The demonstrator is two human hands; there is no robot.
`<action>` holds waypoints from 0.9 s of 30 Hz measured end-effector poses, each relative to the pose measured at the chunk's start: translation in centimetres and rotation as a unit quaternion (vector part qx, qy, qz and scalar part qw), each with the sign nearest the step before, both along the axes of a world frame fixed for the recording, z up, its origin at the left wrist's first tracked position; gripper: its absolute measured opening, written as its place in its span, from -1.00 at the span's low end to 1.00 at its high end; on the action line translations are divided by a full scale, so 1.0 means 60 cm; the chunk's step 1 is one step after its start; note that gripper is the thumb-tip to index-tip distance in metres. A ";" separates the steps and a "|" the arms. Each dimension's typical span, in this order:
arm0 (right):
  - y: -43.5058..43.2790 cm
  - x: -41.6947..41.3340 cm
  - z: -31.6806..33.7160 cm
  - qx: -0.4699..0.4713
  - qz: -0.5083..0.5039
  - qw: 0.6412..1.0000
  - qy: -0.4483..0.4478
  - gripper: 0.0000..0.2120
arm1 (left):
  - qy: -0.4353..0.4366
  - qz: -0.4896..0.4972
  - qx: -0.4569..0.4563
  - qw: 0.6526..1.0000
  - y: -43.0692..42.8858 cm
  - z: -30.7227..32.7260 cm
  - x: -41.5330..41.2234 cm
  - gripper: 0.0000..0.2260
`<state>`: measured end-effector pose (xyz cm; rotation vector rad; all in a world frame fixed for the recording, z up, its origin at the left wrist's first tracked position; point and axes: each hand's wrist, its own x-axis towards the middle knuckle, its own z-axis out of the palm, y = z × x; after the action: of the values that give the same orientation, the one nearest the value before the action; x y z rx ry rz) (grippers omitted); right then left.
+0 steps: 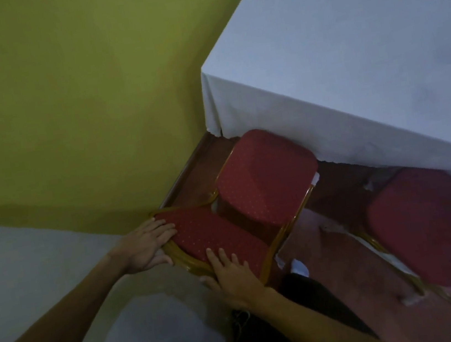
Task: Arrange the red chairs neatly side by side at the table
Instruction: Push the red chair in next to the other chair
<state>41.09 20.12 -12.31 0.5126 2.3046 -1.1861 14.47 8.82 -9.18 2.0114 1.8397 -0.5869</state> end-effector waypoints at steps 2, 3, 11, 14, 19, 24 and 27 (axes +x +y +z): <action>0.003 0.008 -0.013 0.031 -0.013 0.998 0.052 -0.12 | -0.009 -0.007 0.004 1.000 0.016 -0.003 -0.005 -0.27; 0.006 0.010 -0.021 0.053 -0.007 0.996 0.075 -0.13 | -0.015 -0.007 0.000 1.000 0.020 -0.004 -0.008 -0.27; 0.010 0.008 -0.054 0.055 -0.020 0.990 0.127 -0.16 | -0.083 -0.001 0.004 0.997 0.034 -0.025 -0.029 -0.21; 0.021 0.004 -0.050 0.071 0.002 0.989 0.127 -0.25 | -0.104 -0.007 0.005 0.995 0.045 -0.030 -0.039 -0.17; 0.026 0.011 -0.070 0.156 0.002 0.970 0.184 -0.32 | -0.160 0.030 0.049 0.985 0.047 -0.053 -0.038 -0.13; 0.049 0.022 -0.068 0.189 -0.019 0.958 0.214 -0.32 | -0.196 0.052 0.166 0.965 0.052 -0.079 -0.019 -0.15; 0.052 0.032 -0.068 0.187 -0.036 0.958 0.215 -0.32 | -0.204 0.053 0.191 0.959 0.056 -0.088 -0.010 -0.15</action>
<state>42.98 23.24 -16.38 0.5098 2.9376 -0.9644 13.89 12.16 -14.45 2.0453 1.8808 0.2255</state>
